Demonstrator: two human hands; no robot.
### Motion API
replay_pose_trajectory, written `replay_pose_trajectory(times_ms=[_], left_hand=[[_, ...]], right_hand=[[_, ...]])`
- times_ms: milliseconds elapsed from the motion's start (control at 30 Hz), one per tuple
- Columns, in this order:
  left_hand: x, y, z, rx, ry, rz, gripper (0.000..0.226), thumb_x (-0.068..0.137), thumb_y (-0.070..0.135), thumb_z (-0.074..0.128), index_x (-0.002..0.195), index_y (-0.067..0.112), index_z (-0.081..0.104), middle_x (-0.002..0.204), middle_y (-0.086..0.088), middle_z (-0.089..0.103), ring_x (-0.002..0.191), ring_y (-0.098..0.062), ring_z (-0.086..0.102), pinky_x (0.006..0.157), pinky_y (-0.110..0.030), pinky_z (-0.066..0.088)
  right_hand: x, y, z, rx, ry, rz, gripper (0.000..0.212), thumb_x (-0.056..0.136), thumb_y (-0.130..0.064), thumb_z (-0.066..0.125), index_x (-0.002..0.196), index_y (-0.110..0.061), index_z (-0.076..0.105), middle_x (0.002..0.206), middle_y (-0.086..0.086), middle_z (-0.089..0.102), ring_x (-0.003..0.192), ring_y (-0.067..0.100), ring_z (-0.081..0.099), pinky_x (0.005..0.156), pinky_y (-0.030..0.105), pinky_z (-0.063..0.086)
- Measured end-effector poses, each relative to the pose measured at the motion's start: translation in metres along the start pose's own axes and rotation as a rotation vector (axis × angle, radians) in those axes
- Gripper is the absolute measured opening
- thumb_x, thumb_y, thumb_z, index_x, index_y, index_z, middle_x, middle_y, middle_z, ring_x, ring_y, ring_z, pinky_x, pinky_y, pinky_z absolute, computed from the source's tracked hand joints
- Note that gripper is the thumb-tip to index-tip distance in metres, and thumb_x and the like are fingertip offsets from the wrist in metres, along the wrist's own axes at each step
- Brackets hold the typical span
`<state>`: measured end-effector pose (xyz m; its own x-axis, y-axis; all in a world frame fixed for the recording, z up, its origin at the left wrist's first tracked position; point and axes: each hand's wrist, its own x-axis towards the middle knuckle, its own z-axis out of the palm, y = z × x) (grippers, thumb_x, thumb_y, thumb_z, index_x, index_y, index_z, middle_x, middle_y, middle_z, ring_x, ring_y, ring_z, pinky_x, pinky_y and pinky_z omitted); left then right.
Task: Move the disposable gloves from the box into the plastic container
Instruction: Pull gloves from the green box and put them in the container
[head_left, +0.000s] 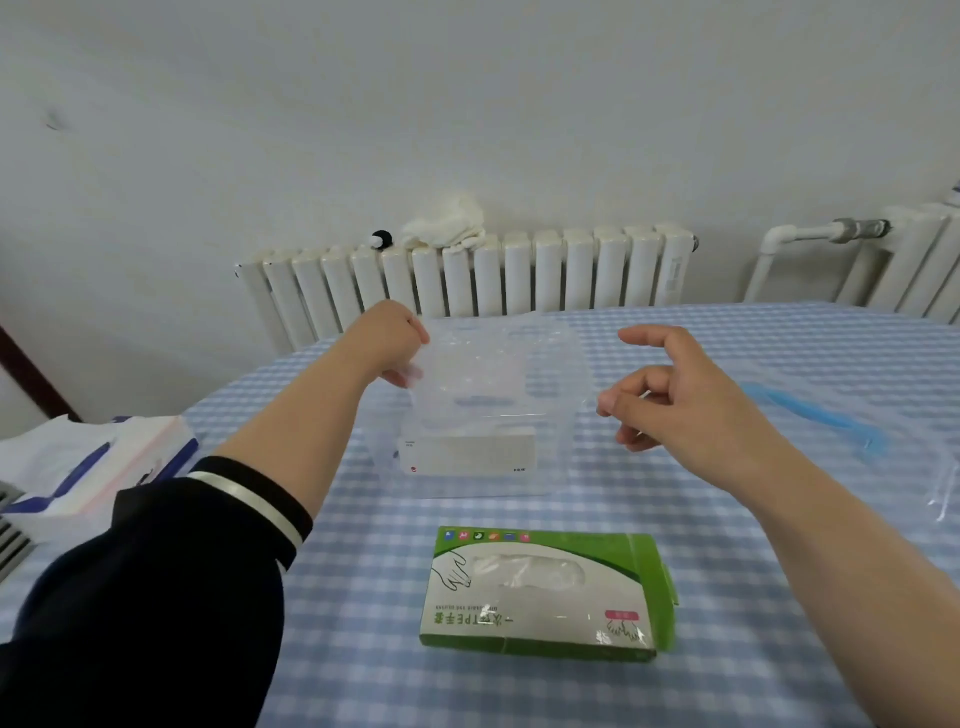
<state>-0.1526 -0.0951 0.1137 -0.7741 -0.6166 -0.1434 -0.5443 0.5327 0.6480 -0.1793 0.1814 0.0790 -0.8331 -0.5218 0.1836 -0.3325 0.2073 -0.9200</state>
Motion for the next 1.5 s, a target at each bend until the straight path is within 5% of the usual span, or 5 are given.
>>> replay_pose_trajectory(times_ms=[200,434,801,1168,1501], left_hand=[[0.004,-0.003,0.0,0.26,-0.124,0.031,0.032,0.102,0.017,0.049,0.127,-0.002,0.053,0.11,-0.016,0.063,0.078,-0.022,0.067,0.063,-0.031,0.058],[0.011,-0.011,0.001,0.88,0.061,0.273,0.02,0.094,0.03,0.057,0.098,0.013,0.067,0.107,-0.001,0.062,0.107,-0.026,0.043,0.084,-0.035,0.044],[-0.069,-0.035,0.026,0.138,0.602,0.777,0.013,0.098,0.023,0.053,0.099,0.02,0.065,0.08,0.012,0.055,0.063,-0.003,0.048,0.059,-0.017,0.032],[-0.124,-0.081,0.083,0.207,-0.376,0.543,0.086,0.062,0.07,0.073,0.134,0.039,0.037,0.123,0.025,0.047,0.112,0.006,0.045,0.093,-0.019,0.041],[-0.113,-0.103,0.096,0.272,-0.476,0.582,0.068,0.065,0.062,0.078,0.119,0.042,0.042,0.115,0.021,0.038,0.112,-0.003,0.035,0.099,-0.033,0.042]], right_hand=[[-0.004,0.002,0.005,-0.125,-0.141,-0.025,0.045,0.086,-0.021,0.071,0.121,-0.034,0.047,0.082,-0.008,0.069,0.067,0.013,0.068,0.071,0.028,0.057],[-0.01,0.005,0.013,-0.39,-0.341,-0.039,0.039,0.087,-0.037,0.068,0.118,-0.047,0.045,0.09,-0.023,0.065,0.073,0.002,0.064,0.074,0.025,0.051],[-0.018,0.016,0.04,-0.519,-0.515,-0.138,0.013,0.082,-0.044,0.071,0.092,-0.04,0.064,0.095,-0.021,0.064,0.087,-0.002,0.058,0.083,0.026,0.051],[-0.02,0.041,0.059,-0.486,-0.678,-0.133,0.018,0.084,-0.033,0.072,0.099,-0.043,0.069,0.108,-0.021,0.051,0.095,-0.006,0.05,0.086,0.017,0.043],[-0.022,0.048,0.072,-0.417,-0.656,-0.194,0.005,0.085,-0.026,0.073,0.086,-0.03,0.076,0.098,-0.017,0.051,0.087,0.005,0.056,0.077,0.024,0.048]])
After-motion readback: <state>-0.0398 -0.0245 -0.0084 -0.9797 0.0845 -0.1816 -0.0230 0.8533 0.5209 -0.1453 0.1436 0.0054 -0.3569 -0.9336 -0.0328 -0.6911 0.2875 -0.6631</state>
